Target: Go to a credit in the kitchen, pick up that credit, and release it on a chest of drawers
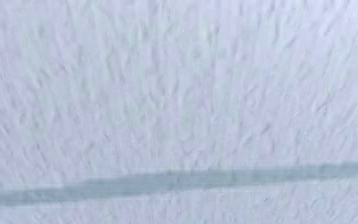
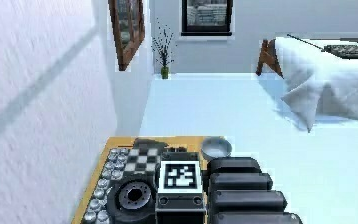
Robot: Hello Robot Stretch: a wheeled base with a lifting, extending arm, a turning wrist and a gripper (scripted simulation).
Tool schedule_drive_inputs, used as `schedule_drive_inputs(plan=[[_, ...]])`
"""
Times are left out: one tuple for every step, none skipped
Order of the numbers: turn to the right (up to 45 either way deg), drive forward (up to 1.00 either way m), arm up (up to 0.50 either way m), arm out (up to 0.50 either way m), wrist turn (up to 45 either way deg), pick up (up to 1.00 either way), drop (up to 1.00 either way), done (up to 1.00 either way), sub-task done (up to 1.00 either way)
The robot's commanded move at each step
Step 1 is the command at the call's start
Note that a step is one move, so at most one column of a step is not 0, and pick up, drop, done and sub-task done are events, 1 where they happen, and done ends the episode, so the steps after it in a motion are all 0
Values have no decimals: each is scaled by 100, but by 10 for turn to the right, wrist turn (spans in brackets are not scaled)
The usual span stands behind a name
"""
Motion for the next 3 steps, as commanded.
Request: schedule_drive_inputs(plan=[[450, 0, 0, 0, 0, 0, 0, 0, 0], [390, 0, 0, 0, 0, 0, 0, 0, 0], [-450, 0, 0, 0, 0, 0, 0, 0, 0]])
